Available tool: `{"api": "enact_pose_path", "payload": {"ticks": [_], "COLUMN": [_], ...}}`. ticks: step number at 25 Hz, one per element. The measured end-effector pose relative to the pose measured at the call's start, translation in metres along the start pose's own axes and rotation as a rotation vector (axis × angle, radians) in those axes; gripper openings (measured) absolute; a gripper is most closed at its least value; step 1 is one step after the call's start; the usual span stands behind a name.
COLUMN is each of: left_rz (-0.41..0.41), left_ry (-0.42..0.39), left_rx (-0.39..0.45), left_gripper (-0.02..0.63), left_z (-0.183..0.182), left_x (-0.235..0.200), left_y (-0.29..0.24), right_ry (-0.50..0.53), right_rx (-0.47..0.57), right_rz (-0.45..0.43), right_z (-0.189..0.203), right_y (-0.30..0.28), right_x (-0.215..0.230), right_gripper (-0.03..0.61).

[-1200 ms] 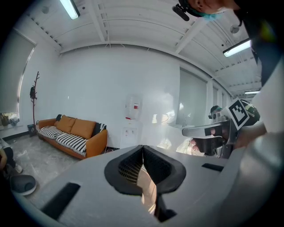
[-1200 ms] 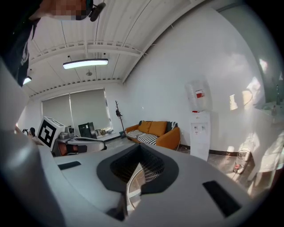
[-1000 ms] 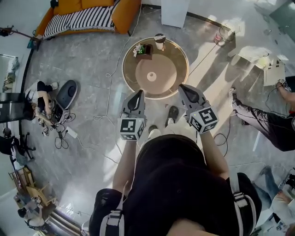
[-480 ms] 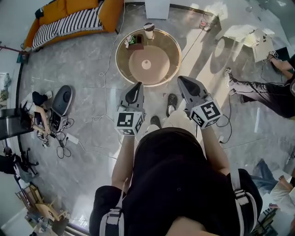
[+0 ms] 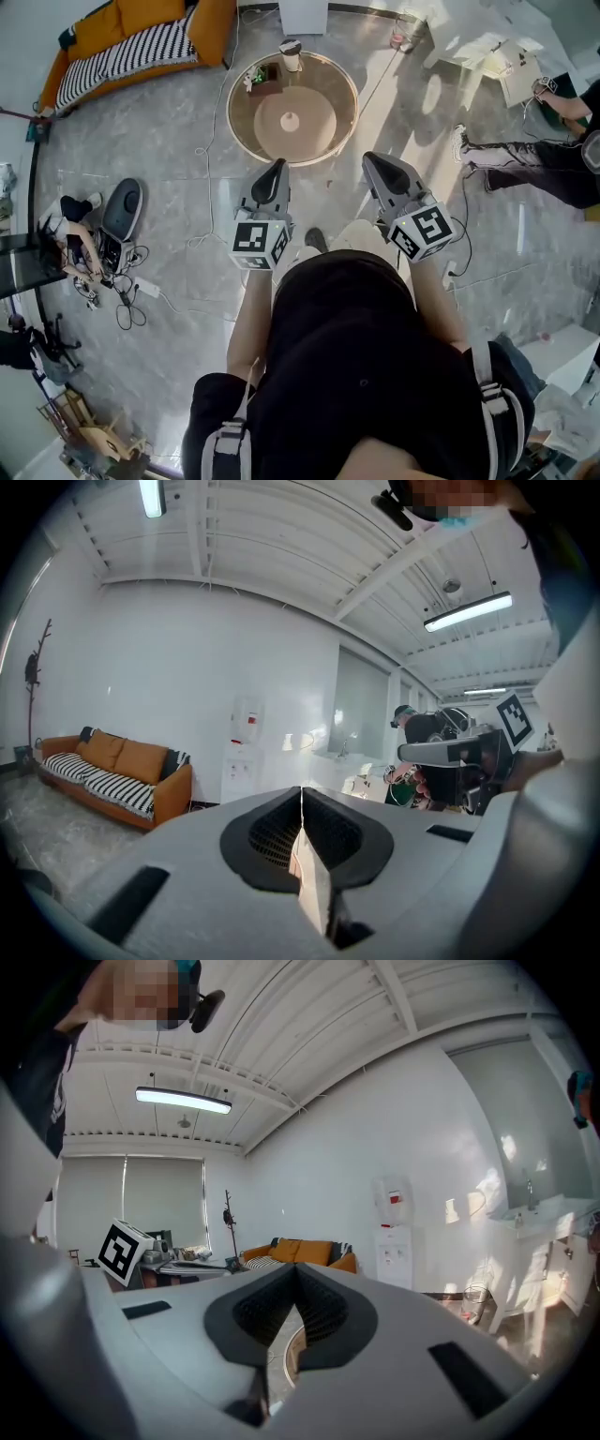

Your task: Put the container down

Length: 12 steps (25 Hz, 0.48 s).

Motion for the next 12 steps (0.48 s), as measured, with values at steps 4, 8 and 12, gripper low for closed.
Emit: {"api": "enact_pose_path", "payload": {"ticks": [4, 8, 12], "left_rz": [-0.002, 0.001, -0.004], "left_ry": [-0.005, -0.017, -0.023], "left_rx": [0.01, 0.016, 0.015], "left_gripper": [0.021, 0.021, 0.02], "left_z": [-0.0037, -0.008, -0.0092], "left_x": [0.0008, 0.0048, 0.0036], "left_y": [0.0022, 0.0017, 0.0037], "right_ry": [0.002, 0.024, 0.022], "right_rx": [0.007, -0.004, -0.005], "right_rz": [0.003, 0.008, 0.005], "right_z": [-0.0024, -0.0023, -0.0016], "right_y": [0.001, 0.0011, -0.0003], "right_x": [-0.0015, -0.0006, -0.003], "right_gripper": [0.0, 0.0, 0.0]}}
Point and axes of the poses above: the fingertips, and each gripper's own axes: y backward along the fingers, x to its right, z out of its underside, the point moved 9 cm from there along y, backward along the fingers, and after that the axes turned 15 degrees about y, right-handed, at the moved point
